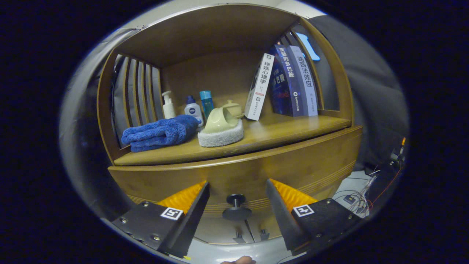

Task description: Pull open the drawer, take out the items inside it, and place them on the countertop above the cabinet.

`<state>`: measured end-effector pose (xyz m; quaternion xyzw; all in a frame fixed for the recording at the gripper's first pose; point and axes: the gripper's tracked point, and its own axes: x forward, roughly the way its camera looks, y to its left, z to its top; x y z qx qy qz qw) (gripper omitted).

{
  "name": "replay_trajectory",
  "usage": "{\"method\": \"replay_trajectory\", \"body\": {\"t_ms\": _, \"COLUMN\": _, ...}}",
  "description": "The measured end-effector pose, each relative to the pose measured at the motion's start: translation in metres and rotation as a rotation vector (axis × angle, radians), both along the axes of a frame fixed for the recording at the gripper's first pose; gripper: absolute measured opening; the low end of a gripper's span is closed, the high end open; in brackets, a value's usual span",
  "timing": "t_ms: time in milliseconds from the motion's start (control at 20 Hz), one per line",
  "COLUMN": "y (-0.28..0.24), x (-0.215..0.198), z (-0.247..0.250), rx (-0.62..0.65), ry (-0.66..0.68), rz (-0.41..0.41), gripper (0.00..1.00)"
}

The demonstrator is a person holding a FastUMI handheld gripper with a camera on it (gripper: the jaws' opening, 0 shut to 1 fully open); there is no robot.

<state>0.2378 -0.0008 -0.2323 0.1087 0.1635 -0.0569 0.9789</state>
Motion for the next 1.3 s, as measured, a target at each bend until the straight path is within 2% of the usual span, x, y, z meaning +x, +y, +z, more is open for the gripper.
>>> {"method": "replay_trajectory", "body": {"t_ms": 300, "y": 0.0, "x": 0.009, "z": 0.0, "rx": -0.009, "ry": 0.014, "rz": 0.013, "gripper": 0.94}}
{"method": "replay_trajectory", "body": {"t_ms": 900, "y": 0.001, "x": 0.01, "z": 0.001, "rx": 0.054, "ry": 0.003, "rz": 0.042, "gripper": 0.94}}
{"method": "replay_trajectory", "body": {"t_ms": 1150, "y": 0.002, "x": -0.02, "z": 0.025, "rx": 0.05, "ry": -0.02, "rz": 0.014, "gripper": 0.94}}
{"method": "replay_trajectory", "body": {"t_ms": 1300, "y": 0.001, "x": -0.046, "z": 0.058, "rx": 0.033, "ry": -0.07, "rz": 0.003, "gripper": 0.94}}
